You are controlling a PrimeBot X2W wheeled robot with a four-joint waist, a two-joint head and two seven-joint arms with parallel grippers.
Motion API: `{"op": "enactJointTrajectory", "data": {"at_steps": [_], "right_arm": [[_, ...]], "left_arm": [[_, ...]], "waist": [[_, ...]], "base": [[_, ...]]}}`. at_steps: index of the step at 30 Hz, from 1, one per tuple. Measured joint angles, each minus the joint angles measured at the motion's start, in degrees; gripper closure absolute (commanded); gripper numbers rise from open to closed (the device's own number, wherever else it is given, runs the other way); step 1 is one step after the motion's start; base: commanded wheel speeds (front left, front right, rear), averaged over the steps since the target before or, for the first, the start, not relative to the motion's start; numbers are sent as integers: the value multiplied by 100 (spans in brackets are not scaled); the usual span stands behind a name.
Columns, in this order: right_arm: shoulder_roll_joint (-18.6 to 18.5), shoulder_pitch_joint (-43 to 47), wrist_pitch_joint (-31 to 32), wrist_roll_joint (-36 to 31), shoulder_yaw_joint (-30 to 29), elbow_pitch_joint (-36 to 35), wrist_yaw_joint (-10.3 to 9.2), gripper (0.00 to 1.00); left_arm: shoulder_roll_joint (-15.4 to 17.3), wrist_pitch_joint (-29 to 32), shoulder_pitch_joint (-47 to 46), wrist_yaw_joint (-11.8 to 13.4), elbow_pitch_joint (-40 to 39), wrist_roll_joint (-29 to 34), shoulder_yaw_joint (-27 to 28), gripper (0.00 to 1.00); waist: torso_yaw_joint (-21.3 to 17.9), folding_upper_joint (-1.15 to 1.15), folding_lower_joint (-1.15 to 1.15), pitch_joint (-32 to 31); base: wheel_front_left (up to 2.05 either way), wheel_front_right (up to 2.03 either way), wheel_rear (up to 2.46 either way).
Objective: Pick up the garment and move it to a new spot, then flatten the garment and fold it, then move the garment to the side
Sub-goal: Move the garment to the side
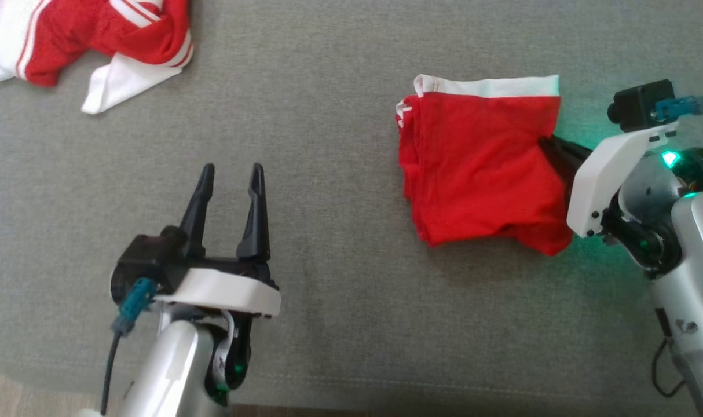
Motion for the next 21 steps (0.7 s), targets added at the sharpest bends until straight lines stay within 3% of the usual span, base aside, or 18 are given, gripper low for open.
{"op": "enactJointTrajectory", "data": {"at_steps": [9,21], "right_arm": [[-170,-193,-256,-268,-90,-18,0,100],[-449,-748,-490,-898,-842,-100,0,100]], "left_arm": [[-1,-1,-69,-12,-154,168,57,0],[176,169,-366,-45,-485,404,-55,0]], "waist": [[-416,0,0,70],[-1585,0,0,344]], "base": [[0,0,0],[0,0,0]]}}
